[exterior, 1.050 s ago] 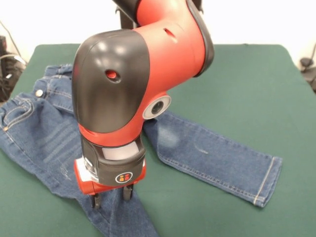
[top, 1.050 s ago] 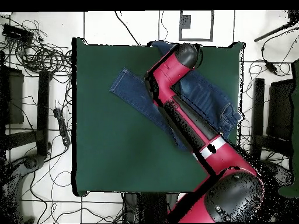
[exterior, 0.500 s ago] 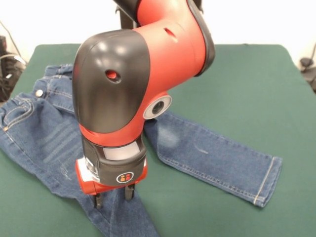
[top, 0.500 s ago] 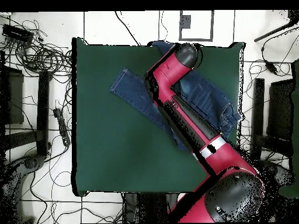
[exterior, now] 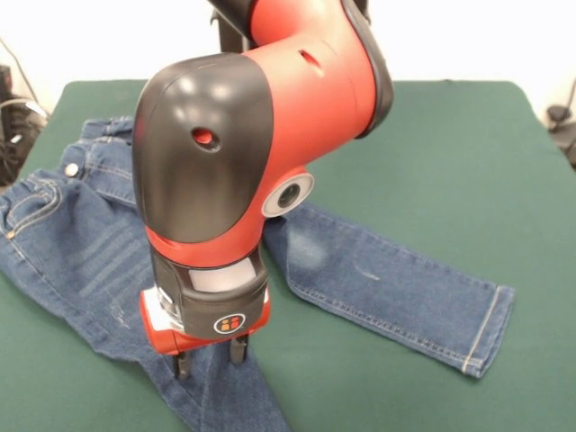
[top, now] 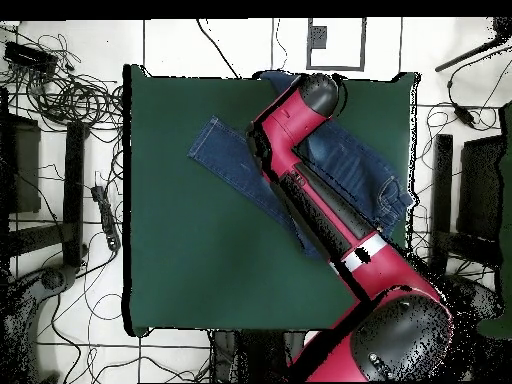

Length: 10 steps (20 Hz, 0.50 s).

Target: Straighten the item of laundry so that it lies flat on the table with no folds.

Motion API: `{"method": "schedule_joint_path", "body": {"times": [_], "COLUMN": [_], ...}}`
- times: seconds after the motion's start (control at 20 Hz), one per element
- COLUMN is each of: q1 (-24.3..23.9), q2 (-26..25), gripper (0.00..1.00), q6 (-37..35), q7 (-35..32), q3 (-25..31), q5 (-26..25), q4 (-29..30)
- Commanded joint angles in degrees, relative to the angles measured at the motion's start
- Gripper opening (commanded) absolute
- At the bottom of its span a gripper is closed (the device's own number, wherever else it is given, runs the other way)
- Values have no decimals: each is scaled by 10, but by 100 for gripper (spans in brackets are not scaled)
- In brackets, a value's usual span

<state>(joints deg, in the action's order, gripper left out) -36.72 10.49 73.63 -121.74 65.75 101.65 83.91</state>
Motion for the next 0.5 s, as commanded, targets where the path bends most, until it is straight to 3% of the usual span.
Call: {"method": "schedule_joint_path", "body": {"times": [0.05, 0.5], "q1": [28, 26], "q2": [-26, -15], "gripper": [100, 100], "q6": [-18, -11], "q7": [44, 45], "q3": [3, 5], "q5": [67, 78], "q4": [16, 22]}}
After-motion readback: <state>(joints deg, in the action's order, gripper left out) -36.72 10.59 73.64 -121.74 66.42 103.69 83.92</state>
